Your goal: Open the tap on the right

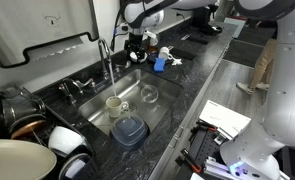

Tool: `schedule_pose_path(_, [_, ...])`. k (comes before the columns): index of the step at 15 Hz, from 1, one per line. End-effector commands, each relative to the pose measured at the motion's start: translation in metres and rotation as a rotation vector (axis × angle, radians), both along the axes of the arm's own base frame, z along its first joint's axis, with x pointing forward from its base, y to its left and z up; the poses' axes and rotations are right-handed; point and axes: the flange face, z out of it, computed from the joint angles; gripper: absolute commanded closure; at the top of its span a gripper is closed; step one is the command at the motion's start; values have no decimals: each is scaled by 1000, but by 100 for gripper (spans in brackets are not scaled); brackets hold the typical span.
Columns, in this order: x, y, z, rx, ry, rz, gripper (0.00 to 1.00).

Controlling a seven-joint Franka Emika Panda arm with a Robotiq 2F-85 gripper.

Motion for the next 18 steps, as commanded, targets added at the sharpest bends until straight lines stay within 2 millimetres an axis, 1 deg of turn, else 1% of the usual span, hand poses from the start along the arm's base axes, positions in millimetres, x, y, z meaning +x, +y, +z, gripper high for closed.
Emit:
schedule_pose_path(1, [2,1,2,4,-4,-37,0])
schedule_pose_path(2, [3,1,2,13,-1,-81,0])
schedule_pose_path(3, [4,1,0,16,6,-175,0])
schedule_pose_path(5, [6,1,-4,18,11,-298,0])
schedule_pose_path(11, [17,6,-11,33,-28,-659,0])
schedule_pose_path(14, [18,8,-12,15,-47,-788,0])
schedule_pose_path(18, [18,12,-13,-10,-45,-881,0])
